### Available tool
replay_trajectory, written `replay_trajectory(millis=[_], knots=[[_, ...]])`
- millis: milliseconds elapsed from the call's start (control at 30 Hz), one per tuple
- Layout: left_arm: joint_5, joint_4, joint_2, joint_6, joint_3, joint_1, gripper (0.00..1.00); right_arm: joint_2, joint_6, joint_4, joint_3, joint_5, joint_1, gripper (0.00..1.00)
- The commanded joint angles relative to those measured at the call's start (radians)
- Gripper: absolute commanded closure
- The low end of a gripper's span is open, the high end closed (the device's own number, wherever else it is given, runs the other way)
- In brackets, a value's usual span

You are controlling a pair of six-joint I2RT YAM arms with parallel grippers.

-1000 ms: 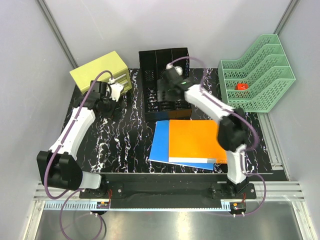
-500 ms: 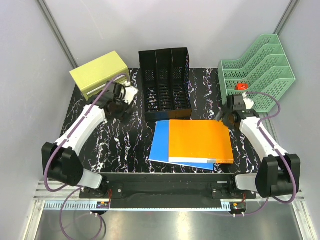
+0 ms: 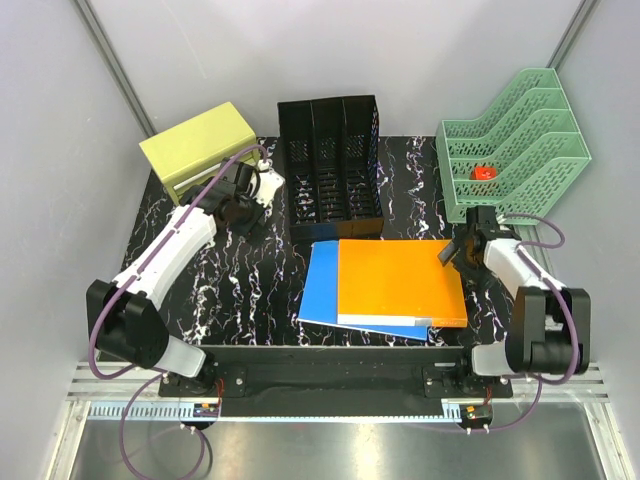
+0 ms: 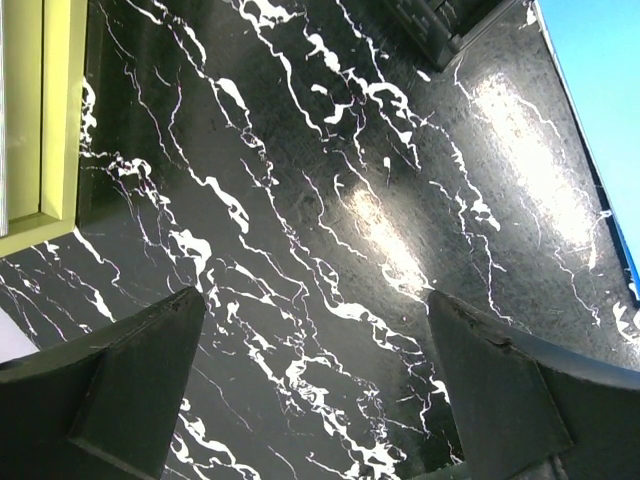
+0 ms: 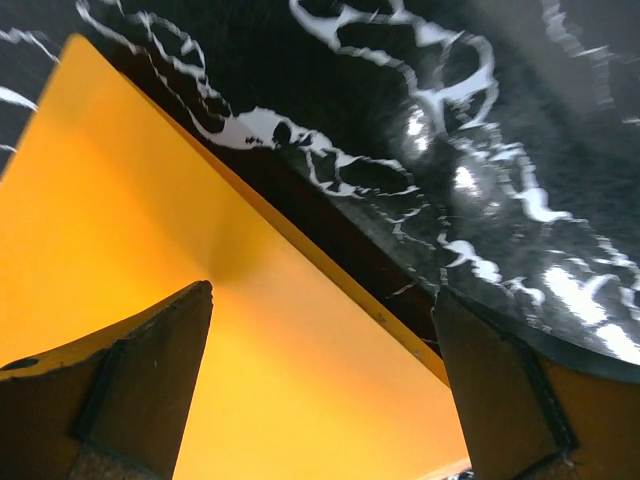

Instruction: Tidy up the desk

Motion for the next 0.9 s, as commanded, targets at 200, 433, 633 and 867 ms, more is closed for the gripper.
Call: replay_trajectory(millis=[200, 433, 633, 867], knots=[[-0.042, -0.003, -0.007, 0.025, 0.047, -0.005, 0.01, 0.148, 0.002, 0.136, -0.042, -0.264, -0.001, 0.00], [-0.065, -0.002, 0.046, 0.037, 0.063, -0.048, 0.01, 0.116, -0.006, 0.125, -0.061, -0.359, -0.001, 0.00], [-0.116, -0.002, 0.157, 0.030, 0.135, -0.138, 0.01, 0.148, -0.013, 0.101, -0.064, -0.506, -0.001, 0.00], [-0.139, 0.000, 0.246, 0.033, 0.126, -0.247, 0.01, 0.150, -0.043, 0.079, -0.098, -0.557, -0.001, 0.00]])
